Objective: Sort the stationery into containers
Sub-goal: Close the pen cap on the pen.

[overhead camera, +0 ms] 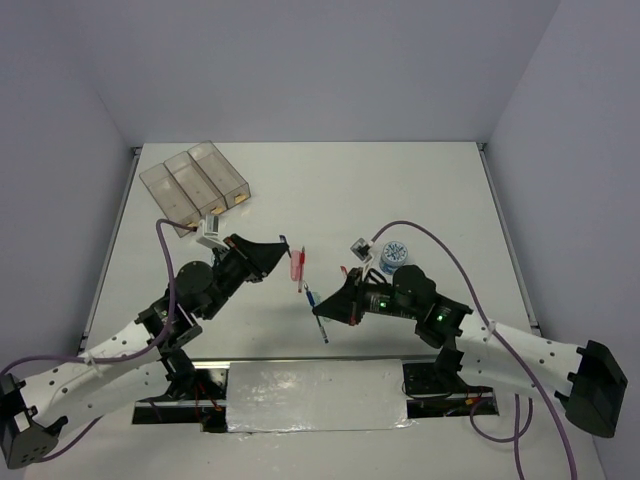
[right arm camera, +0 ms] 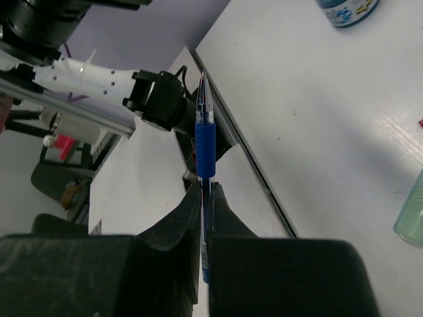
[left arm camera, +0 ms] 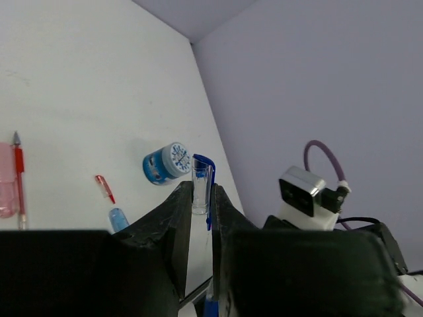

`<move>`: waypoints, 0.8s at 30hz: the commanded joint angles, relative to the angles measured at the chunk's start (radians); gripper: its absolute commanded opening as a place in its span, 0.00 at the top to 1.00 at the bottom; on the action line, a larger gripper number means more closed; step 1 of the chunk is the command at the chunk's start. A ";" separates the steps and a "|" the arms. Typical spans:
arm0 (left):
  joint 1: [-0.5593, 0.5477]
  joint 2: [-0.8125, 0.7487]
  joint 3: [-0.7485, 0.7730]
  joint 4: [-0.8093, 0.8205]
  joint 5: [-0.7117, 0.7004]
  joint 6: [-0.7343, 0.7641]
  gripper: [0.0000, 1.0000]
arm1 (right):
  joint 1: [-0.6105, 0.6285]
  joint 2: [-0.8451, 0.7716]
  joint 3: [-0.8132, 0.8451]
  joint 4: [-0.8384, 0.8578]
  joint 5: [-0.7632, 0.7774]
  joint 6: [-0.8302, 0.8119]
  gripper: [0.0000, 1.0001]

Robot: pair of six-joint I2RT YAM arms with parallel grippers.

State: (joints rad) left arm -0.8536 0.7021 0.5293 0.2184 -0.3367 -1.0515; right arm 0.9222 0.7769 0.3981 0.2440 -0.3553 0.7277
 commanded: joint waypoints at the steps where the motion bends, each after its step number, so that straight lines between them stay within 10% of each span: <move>1: -0.005 -0.013 0.021 0.111 0.048 -0.010 1.00 | 0.052 0.057 0.065 0.140 0.004 -0.010 1.00; 24: -0.022 0.017 0.034 0.099 0.096 -0.096 1.00 | 0.083 0.168 0.203 0.069 0.193 -0.059 1.00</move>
State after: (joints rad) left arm -0.8696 0.7204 0.5571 0.2543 -0.2588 -1.1339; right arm 0.9989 0.9386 0.5549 0.2977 -0.1902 0.6857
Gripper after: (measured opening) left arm 0.259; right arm 0.031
